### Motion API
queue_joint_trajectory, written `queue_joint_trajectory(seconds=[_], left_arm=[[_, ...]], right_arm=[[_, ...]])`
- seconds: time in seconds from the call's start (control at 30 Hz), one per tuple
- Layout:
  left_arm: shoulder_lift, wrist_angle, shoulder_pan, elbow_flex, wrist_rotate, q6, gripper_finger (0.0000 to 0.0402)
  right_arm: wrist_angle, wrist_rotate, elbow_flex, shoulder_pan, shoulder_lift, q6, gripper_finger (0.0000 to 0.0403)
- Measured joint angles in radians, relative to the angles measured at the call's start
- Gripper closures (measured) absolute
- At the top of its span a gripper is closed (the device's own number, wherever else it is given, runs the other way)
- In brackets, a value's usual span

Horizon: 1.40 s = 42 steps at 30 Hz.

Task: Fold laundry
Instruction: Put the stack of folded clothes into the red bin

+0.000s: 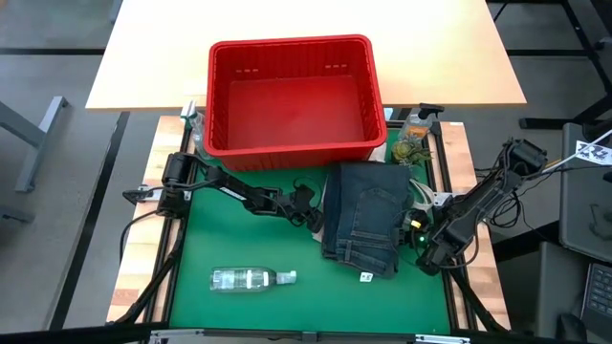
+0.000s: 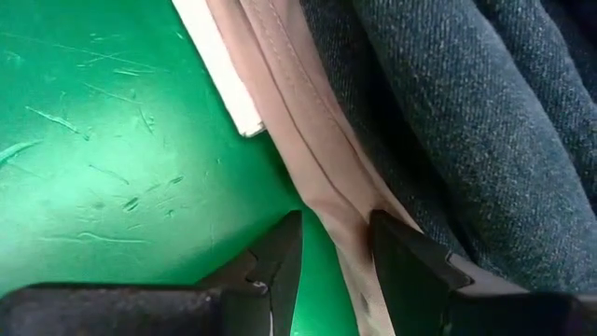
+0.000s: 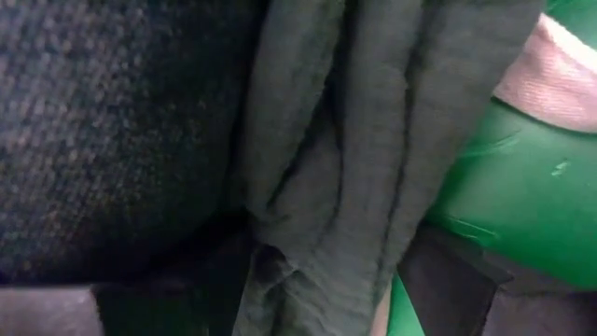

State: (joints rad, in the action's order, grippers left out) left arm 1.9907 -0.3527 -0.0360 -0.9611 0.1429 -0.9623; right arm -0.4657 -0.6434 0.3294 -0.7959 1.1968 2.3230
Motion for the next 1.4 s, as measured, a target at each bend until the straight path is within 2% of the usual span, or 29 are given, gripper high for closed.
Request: queue_joint_trajectory(seconds=[0.27,0.63,0.73,0.83,1.1,1.17,1.4], left_arm=[[0.000,0.000,-0.001,0.000,0.000,0.000,0.0276],[0.000,0.000,-0.001,0.000,0.000,0.003,0.0276],[0.000,0.000,-0.001,0.000,-0.001,0.004,0.0281],[0.000,-0.002,-0.002,0.000,-0.004,0.004,0.0299],[0.000,-0.058,-0.003,0.001,-0.007,0.016,0.0384],[-0.001,-0.091,-0.003,0.001,-0.013,0.047,0.0396],[-0.025,-0.105,-0.014,-0.008,-0.033,0.057,0.0400]], right_arm=[[0.049,-0.059,-0.002,0.000,0.013,-0.026,0.0146],[0.178,-0.143,0.000,0.007,0.150,-0.034,0.0153],[0.188,-0.152,0.002,0.008,0.170,-0.043,0.0182],[0.189,-0.151,0.002,0.008,0.175,-0.056,0.0229],[0.223,-0.211,0.002,0.008,0.176,-0.107,0.0374],[0.236,-0.234,0.001,0.008,0.176,-0.111,0.0377],[0.233,-0.281,0.066,0.012,0.180,-0.209,0.0365]])
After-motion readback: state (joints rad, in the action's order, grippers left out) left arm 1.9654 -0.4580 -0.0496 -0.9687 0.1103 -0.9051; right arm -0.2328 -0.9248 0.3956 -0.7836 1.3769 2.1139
